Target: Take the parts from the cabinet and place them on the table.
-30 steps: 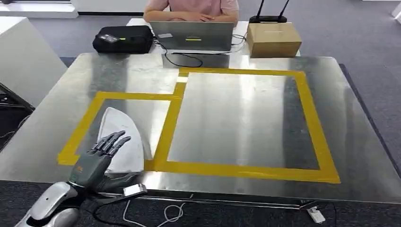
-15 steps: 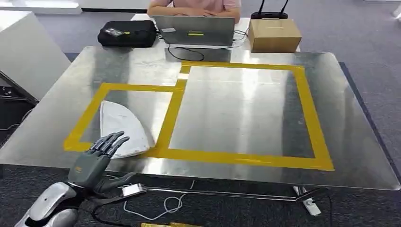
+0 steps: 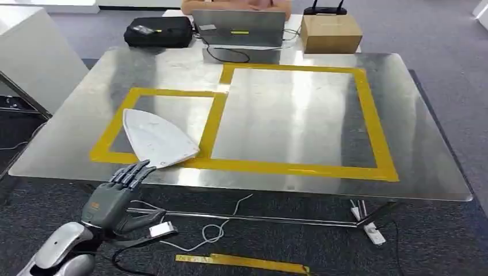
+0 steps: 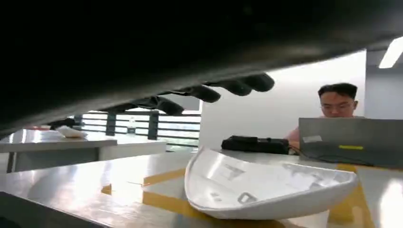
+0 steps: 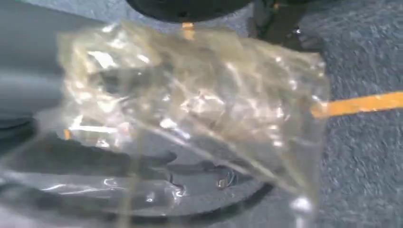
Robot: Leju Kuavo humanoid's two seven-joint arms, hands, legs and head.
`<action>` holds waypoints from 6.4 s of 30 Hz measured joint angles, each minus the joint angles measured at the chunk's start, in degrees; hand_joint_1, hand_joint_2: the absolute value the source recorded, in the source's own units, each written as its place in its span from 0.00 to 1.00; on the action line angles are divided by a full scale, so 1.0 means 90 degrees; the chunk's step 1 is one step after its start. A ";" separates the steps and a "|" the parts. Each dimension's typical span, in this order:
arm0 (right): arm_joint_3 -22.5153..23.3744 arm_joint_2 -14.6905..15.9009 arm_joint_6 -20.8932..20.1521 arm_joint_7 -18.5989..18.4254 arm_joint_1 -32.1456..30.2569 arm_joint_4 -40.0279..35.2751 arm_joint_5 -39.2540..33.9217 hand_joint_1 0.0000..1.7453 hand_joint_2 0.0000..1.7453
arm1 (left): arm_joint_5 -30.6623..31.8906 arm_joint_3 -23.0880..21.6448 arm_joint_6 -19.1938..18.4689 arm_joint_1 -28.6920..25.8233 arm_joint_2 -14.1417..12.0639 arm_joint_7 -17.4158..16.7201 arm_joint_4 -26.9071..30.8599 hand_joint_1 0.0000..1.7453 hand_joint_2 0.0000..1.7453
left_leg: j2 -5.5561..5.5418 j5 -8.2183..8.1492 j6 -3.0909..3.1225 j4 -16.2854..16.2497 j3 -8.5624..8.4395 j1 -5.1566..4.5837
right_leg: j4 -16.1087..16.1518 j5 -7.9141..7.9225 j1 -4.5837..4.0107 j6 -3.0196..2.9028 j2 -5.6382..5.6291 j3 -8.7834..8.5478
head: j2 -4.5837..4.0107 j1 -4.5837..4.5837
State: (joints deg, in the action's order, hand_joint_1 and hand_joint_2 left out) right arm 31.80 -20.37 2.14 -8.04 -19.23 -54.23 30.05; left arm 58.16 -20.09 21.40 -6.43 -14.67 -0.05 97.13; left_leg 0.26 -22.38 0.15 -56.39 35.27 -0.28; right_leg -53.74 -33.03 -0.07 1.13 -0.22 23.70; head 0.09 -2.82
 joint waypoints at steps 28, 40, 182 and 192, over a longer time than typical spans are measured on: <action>0.0034 0.0002 -0.0056 -0.0462 -0.0252 -0.0471 -0.0279 0.00 0.00 | -0.0590 0.2209 -0.0755 -0.1102 0.0381 -0.0602 -0.2085 0.00 0.00 | 0.0054 -0.0184 0.0097 0.0116 -0.0169 -0.0005 | -0.0105 0.0128 -0.0023 -0.0013 0.0020 -0.0010 | 0.0000 0.0019; -0.0134 -0.0017 0.0053 -0.0573 -0.0271 -0.0590 -0.0381 0.00 0.00 | -0.0641 0.3398 -0.1248 -0.0720 0.1535 -0.0160 -0.5385 0.00 0.00 | 0.0005 -0.1091 -0.0247 -0.1802 0.0127 0.0143 | -0.0095 0.0618 0.0026 -0.0202 0.0126 0.0711 | 0.0000 -0.0032; -0.0357 -0.0029 0.0238 -0.1020 -0.0609 -0.1168 -0.1858 0.00 0.00 | 0.0593 0.5207 -0.1258 -0.0282 0.2645 0.0063 -0.7543 0.00 0.00 | 0.0001 -0.0721 0.0087 0.0091 -0.0818 -0.0076 | -0.0081 0.0103 0.0019 -0.0097 0.0082 0.0144 | 0.0000 -0.0051; -0.0189 -0.0029 0.0061 -0.1018 -0.0594 -0.1168 -0.1783 0.00 0.00 | 0.0668 0.5260 -0.1161 -0.0248 0.2832 -0.0043 -0.7516 0.00 0.00 | 0.0001 -0.0704 0.0103 0.0090 -0.0820 -0.0072 | -0.0085 0.0114 0.0020 -0.0080 0.0085 0.0149 | 0.0000 -0.0053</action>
State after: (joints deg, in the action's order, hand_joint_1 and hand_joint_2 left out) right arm 30.10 -20.63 2.69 -17.20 -24.57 -64.74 14.01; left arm 64.17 27.26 10.95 -8.66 10.82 -0.44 29.48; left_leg 0.27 -28.71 1.07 -55.59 27.89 -0.93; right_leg -54.51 -32.01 0.10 0.41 0.54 25.04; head 0.09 -3.30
